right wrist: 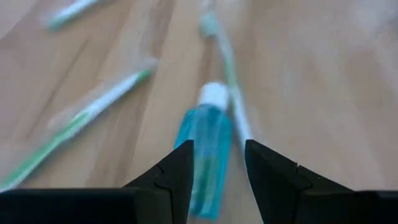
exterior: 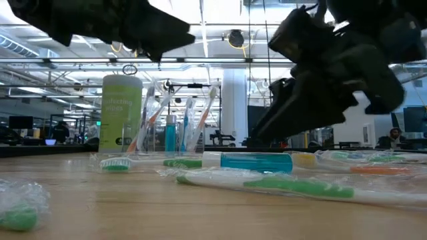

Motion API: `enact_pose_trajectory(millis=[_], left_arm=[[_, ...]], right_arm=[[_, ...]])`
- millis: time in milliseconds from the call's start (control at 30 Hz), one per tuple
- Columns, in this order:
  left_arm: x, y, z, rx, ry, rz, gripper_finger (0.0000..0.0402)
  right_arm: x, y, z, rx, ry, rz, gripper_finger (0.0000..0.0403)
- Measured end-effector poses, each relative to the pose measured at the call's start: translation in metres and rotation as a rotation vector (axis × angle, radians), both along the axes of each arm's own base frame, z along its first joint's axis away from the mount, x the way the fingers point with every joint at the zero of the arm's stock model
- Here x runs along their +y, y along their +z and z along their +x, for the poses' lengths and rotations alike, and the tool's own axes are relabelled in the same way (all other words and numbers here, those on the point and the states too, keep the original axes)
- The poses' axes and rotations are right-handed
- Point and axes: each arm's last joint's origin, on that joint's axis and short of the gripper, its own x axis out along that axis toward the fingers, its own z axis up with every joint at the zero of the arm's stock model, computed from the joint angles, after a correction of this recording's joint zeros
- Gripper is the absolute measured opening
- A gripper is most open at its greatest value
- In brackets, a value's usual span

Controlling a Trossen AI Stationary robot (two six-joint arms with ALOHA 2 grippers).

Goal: Pick & Place toothbrushing station
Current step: Put the blue mouthwash into the transparent organizer

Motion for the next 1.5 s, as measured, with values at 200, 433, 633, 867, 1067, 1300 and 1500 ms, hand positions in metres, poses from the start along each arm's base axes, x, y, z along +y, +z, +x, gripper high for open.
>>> enact_pose_trajectory(millis=[200, 433, 633, 867, 1067, 1300, 1500], left_arm=[[-0.022, -0.029, 0.031, 0.104, -0.037, -0.057, 0.0170], [-0.059, -0.067, 0.058, 0.216, -0.106, -0.025, 0.0170], [-0.069, -0.091, 0.065, 0.273, -0.056, 0.003, 0.0170], [-0.059, -0.111, 0.067, 0.367, 0.035, -0.013, 0.0170], [-0.052, -0.117, 0.065, 0.431, 0.043, 0.032, 0.0170], [-0.052, -0.117, 0.065, 0.428, 0.016, 0.079, 0.0170], [-0.055, -0.114, 0.066, 0.388, -0.087, 0.083, 0.0170]], right_arm=[[0.008, 0.000, -0.007, -0.083, -0.012, 0.058, 0.0134], [0.019, -0.007, -0.019, -0.053, -0.056, 0.186, 0.0134], [0.028, -0.009, -0.028, -0.068, -0.128, 0.215, 0.0134], [0.034, -0.008, -0.032, -0.092, -0.116, 0.180, 0.0134], [0.033, -0.009, -0.032, -0.083, -0.115, 0.166, 0.0134], [0.033, -0.009, -0.031, -0.087, -0.093, 0.130, 0.0134], [0.033, -0.009, -0.031, -0.087, -0.093, 0.129, 0.0134]])
